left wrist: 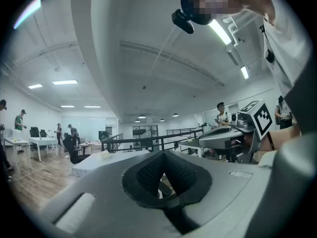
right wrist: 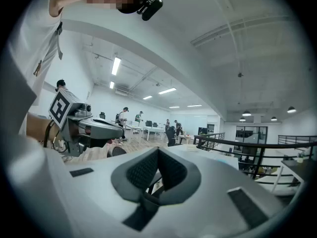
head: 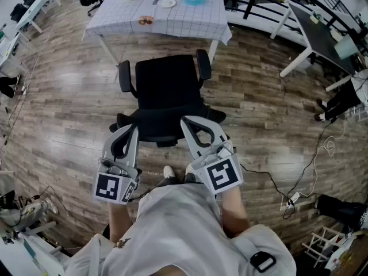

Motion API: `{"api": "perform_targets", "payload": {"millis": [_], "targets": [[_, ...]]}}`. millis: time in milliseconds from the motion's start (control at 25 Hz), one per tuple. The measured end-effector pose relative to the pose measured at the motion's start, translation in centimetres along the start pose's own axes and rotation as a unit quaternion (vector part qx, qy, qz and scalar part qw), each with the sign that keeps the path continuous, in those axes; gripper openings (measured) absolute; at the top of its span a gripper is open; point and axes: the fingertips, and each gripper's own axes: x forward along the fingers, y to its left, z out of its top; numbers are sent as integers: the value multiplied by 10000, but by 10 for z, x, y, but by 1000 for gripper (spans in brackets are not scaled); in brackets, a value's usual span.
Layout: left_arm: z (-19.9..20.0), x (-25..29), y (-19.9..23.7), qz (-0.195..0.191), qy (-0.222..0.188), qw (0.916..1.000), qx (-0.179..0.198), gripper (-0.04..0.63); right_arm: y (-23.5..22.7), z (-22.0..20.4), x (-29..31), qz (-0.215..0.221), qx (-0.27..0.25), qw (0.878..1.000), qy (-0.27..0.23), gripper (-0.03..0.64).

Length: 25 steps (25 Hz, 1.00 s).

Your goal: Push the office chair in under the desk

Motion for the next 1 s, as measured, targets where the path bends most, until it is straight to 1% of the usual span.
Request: {"api": "perform_targets", "payload": {"millis": [440, 640, 720, 880, 1000], "targets": [[2, -2, 0, -31, -15, 10000, 35, 3, 0, 0, -3, -74, 25, 10000, 36, 3], [2, -2, 0, -59, -7, 10000, 67, 3, -1, 1, -6, -48, -48, 10000, 26, 3], [2, -2, -1, -71, 22, 9998, 168, 3, -1, 1, -6, -34, -92, 9999, 21, 3], [0, -3, -3, -145, 172, 9978, 622, 3, -1, 1, -7, -16, -182, 9998, 18, 5], [-2, -4, -4, -220, 256, 9962, 806, 3, 0, 0, -6, 55, -343, 9994, 40, 5]]}}
